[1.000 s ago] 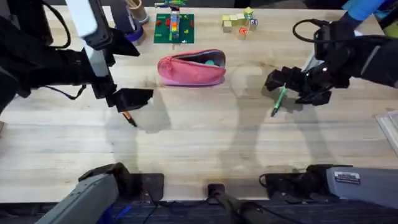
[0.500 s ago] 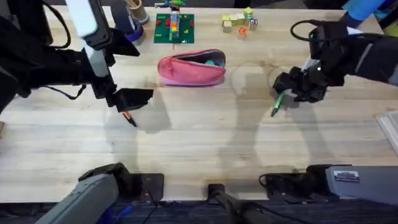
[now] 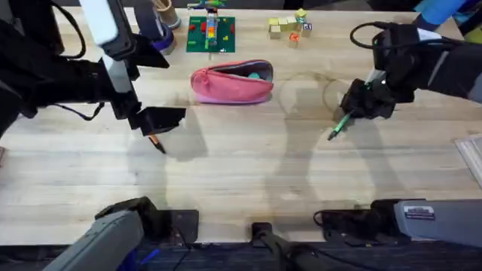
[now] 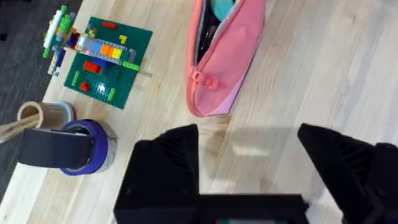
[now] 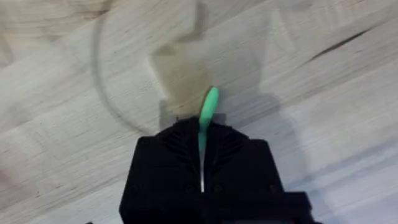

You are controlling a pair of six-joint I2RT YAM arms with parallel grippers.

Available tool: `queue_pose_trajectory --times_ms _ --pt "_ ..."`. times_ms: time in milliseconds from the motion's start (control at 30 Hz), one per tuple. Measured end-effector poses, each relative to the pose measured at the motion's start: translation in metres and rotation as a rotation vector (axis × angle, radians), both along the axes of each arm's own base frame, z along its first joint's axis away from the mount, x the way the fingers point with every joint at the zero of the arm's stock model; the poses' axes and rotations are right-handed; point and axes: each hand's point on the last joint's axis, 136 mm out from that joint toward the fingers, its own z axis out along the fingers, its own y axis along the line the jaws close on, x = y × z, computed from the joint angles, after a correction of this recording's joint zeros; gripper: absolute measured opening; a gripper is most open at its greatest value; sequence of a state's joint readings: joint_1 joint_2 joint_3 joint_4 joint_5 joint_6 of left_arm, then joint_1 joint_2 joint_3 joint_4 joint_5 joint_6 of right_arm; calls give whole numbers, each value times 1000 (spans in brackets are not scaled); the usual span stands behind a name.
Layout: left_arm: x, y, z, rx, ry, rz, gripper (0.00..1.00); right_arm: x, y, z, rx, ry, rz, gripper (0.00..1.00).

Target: Unzip the bag, pick up the pens from the table one at a time and place them inside, then zip the bag closed.

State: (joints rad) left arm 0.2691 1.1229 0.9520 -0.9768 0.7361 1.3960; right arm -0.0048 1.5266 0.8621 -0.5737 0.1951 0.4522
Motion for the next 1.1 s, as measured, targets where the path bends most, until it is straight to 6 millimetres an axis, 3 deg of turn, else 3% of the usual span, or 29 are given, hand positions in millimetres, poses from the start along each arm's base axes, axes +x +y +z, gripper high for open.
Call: queue_pose_trajectory --times_ms 233,300,633,1100 --pt "0 0 0 0 0 0 993 4 3 4 12 -5 23 30" --pt "0 0 0 0 0 0 993 19 15 16 29 -48 84 30" --pt "0 0 0 0 0 0 993 56 64 71 21 -202 308 31" --pt "0 0 0 0 0 0 993 93 146 122 -55 -433 702 31"
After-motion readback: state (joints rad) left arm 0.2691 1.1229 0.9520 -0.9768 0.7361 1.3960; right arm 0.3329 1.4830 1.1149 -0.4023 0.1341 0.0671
